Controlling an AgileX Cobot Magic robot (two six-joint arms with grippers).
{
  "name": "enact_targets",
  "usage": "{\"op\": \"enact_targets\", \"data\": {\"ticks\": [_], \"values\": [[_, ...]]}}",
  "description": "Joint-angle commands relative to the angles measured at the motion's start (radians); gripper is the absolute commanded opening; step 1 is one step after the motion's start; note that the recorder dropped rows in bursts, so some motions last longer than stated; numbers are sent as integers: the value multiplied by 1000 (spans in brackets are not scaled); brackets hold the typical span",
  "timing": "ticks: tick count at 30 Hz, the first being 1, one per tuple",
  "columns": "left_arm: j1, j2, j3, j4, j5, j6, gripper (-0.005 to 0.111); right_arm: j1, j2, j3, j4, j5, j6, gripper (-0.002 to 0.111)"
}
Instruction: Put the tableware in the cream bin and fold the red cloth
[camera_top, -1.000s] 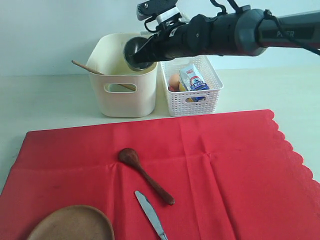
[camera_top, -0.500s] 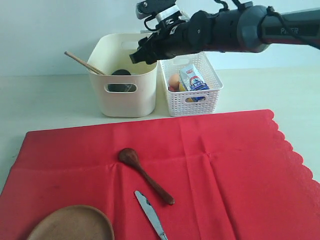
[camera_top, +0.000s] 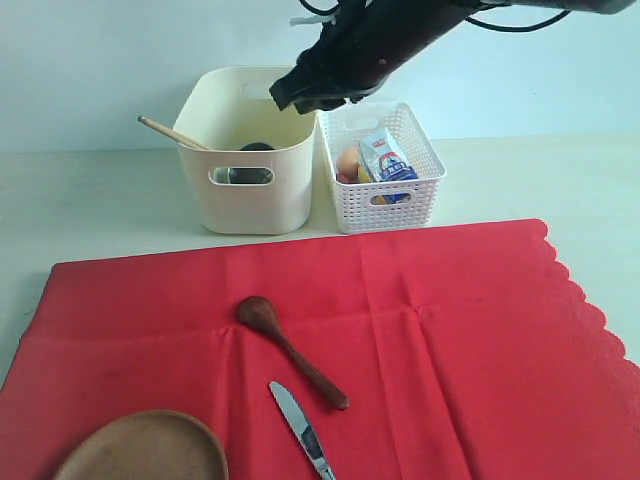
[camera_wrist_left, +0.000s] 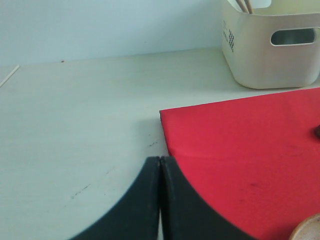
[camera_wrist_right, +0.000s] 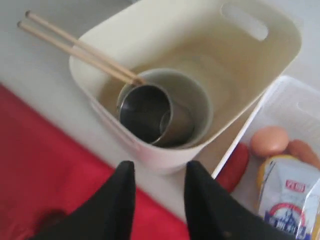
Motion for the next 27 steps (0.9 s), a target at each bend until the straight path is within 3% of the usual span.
{"op": "enact_targets", "data": {"ticks": [1,4,19,27], "values": [[-2,-6,3,3,-8,0,0,-3,-48,28,-1,135,34,10],[-2,-6,3,3,-8,0,0,-3,-85,99,-14,112,55,0],[-2,-6,3,3,-8,0,0,-3,-395,737,-26,-323,92,0],[-2,-6,3,3,-8,0,0,-3,-517,982,-24,-548,92,0]]}}
